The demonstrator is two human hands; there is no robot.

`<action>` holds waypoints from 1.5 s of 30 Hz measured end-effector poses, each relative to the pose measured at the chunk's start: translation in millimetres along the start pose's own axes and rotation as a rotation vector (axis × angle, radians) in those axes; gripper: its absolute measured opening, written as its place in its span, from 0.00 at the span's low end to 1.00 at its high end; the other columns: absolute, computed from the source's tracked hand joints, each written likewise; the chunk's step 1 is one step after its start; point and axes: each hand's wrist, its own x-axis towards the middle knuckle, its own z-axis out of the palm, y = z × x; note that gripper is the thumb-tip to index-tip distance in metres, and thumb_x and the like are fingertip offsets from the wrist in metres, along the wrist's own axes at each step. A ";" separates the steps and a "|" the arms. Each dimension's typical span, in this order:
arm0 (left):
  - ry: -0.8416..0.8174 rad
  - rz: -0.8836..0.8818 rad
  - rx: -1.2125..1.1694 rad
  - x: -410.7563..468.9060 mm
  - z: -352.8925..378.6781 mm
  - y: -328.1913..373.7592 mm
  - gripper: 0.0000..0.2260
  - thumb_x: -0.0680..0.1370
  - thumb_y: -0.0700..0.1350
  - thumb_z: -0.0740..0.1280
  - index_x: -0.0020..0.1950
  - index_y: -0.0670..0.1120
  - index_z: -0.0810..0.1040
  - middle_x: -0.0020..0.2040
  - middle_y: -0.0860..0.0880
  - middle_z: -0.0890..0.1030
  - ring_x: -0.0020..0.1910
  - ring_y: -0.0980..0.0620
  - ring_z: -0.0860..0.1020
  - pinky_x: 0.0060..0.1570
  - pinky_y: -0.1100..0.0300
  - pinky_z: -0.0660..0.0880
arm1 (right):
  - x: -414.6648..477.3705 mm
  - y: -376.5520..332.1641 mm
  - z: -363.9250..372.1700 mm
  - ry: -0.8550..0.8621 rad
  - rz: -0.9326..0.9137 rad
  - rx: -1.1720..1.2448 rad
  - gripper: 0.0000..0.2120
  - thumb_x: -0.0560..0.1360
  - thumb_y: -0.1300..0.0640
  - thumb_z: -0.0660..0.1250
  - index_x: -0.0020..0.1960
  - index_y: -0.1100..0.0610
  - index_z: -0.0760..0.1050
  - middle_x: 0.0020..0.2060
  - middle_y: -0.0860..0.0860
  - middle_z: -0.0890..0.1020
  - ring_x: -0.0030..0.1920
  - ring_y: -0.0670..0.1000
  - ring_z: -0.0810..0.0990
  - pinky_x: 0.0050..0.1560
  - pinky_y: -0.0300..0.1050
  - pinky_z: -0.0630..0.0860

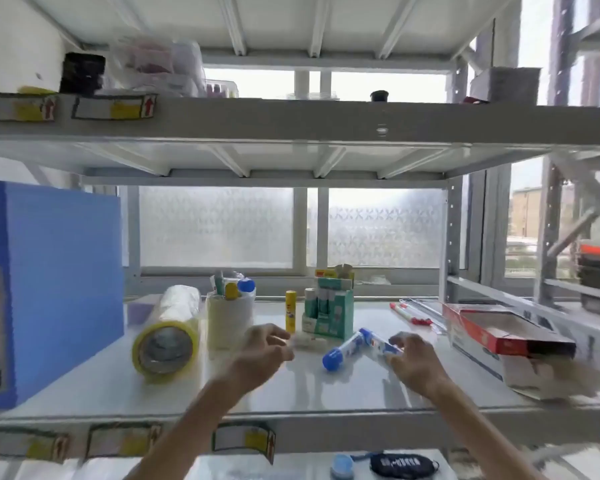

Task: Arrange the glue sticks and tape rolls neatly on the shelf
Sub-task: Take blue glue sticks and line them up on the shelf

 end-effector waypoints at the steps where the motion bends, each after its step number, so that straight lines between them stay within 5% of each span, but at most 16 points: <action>1: -0.007 -0.006 0.096 10.4 14.6 0.2 0.14 0.74 0.44 0.70 0.59 0.46 0.78 0.55 0.47 0.83 0.49 0.52 0.79 0.51 0.57 0.79 | 1.8 -0.4 6.3 0.018 0.006 -0.028 0.18 0.72 0.54 0.66 0.60 0.58 0.77 0.55 0.56 0.82 0.54 0.56 0.79 0.55 0.48 0.76; 4: -0.045 -0.042 0.267 27.5 52.4 7.8 0.10 0.74 0.53 0.68 0.51 0.50 0.77 0.50 0.50 0.80 0.47 0.51 0.78 0.45 0.61 0.75 | 4.8 -4.2 19.1 0.083 0.010 -0.077 0.18 0.72 0.52 0.66 0.61 0.56 0.77 0.55 0.55 0.82 0.55 0.56 0.78 0.56 0.48 0.75; 7: -0.076 -0.083 0.277 44.8 78.0 8.6 0.17 0.74 0.60 0.65 0.44 0.46 0.78 0.43 0.48 0.78 0.39 0.50 0.75 0.32 0.61 0.68 | 13.7 2.4 24.2 0.141 -0.005 -0.078 0.18 0.73 0.54 0.66 0.61 0.56 0.77 0.57 0.54 0.81 0.57 0.55 0.78 0.58 0.46 0.75; 12: -0.101 -0.053 0.283 61.2 102.5 6.3 0.14 0.75 0.50 0.64 0.53 0.42 0.80 0.49 0.44 0.80 0.42 0.49 0.77 0.33 0.61 0.73 | 10.9 7.3 20.4 0.186 -0.032 -0.020 0.16 0.71 0.55 0.68 0.57 0.59 0.80 0.53 0.55 0.84 0.54 0.55 0.81 0.53 0.44 0.75; 15: -0.135 -0.053 0.235 61.4 116.5 14.8 0.11 0.73 0.49 0.66 0.44 0.41 0.80 0.42 0.44 0.78 0.36 0.51 0.74 0.28 0.64 0.67 | 2.2 8.0 13.9 0.197 -0.047 -0.040 0.12 0.71 0.56 0.68 0.51 0.60 0.83 0.47 0.56 0.85 0.49 0.56 0.82 0.46 0.45 0.76; 18: -0.153 -0.029 0.241 50.6 134.7 32.2 0.12 0.72 0.48 0.67 0.31 0.44 0.73 0.31 0.48 0.71 0.29 0.52 0.72 0.25 0.63 0.64 | -6.6 11.0 3.6 0.181 -0.050 -0.068 0.10 0.70 0.57 0.67 0.38 0.63 0.81 0.31 0.54 0.82 0.34 0.53 0.78 0.34 0.45 0.72; 22: -0.179 0.021 0.220 35.8 159.0 54.2 0.11 0.75 0.50 0.63 0.45 0.42 0.77 0.50 0.39 0.80 0.53 0.40 0.80 0.38 0.57 0.72 | -13.8 22.9 -20.5 0.176 0.009 -0.038 0.11 0.70 0.61 0.65 0.31 0.64 0.79 0.26 0.56 0.80 0.32 0.55 0.78 0.28 0.44 0.67; 27: -0.237 0.026 0.188 31.0 184.3 56.6 0.22 0.74 0.52 0.58 0.56 0.37 0.79 0.54 0.39 0.82 0.56 0.39 0.79 0.52 0.51 0.77 | -18.0 39.7 -37.5 0.167 0.081 -0.010 0.10 0.70 0.61 0.65 0.33 0.64 0.80 0.29 0.57 0.82 0.36 0.56 0.82 0.36 0.50 0.76; 31: -0.213 0.016 0.207 34.7 176.8 56.0 0.21 0.77 0.51 0.59 0.55 0.34 0.78 0.56 0.35 0.80 0.56 0.37 0.78 0.51 0.49 0.77 | -19.2 40.4 -39.1 0.162 0.077 -0.013 0.13 0.72 0.61 0.64 0.30 0.63 0.78 0.27 0.56 0.81 0.32 0.54 0.80 0.33 0.48 0.72; 35: -0.112 0.069 0.160 48.4 143.9 47.3 0.18 0.78 0.50 0.62 0.52 0.34 0.79 0.49 0.35 0.80 0.49 0.36 0.79 0.42 0.52 0.74 | -13.7 26.9 -40.1 0.167 0.071 -0.050 0.10 0.73 0.60 0.64 0.34 0.58 0.79 0.33 0.53 0.82 0.35 0.53 0.78 0.38 0.46 0.73; 37: 0.038 0.090 0.069 61.8 117.3 41.3 0.14 0.77 0.44 0.63 0.58 0.36 0.78 0.52 0.40 0.80 0.52 0.43 0.78 0.44 0.58 0.73 | -1.3 16.4 -35.5 0.194 0.006 0.003 0.06 0.73 0.60 0.65 0.41 0.57 0.81 0.38 0.52 0.84 0.39 0.53 0.79 0.44 0.45 0.76; 40: 0.350 0.076 -0.046 83.0 70.8 28.4 0.08 0.74 0.38 0.66 0.53 0.43 0.75 0.53 0.44 0.77 0.50 0.47 0.76 0.42 0.61 0.76 | 22.2 -10.9 -19.3 0.145 -0.095 0.128 0.12 0.73 0.58 0.67 0.55 0.59 0.80 0.49 0.52 0.84 0.47 0.51 0.81 0.48 0.40 0.73; 43: 0.513 -0.022 -0.012 108.4 45.3 6.8 0.21 0.72 0.37 0.70 0.62 0.39 0.68 0.56 0.42 0.73 0.53 0.47 0.72 0.53 0.56 0.74 | 51.2 -44.3 3.3 0.020 -0.078 0.185 0.17 0.72 0.53 0.69 0.56 0.62 0.79 0.51 0.54 0.83 0.52 0.55 0.79 0.51 0.45 0.73; 45: 0.478 -0.124 0.048 123.4 40.9 -1.8 0.26 0.71 0.38 0.72 0.65 0.37 0.65 0.58 0.41 0.72 0.56 0.45 0.72 0.56 0.56 0.73 | 71.8 -63.0 19.9 -0.024 -0.049 0.190 0.15 0.71 0.50 0.70 0.51 0.60 0.79 0.44 0.53 0.82 0.46 0.55 0.79 0.42 0.45 0.74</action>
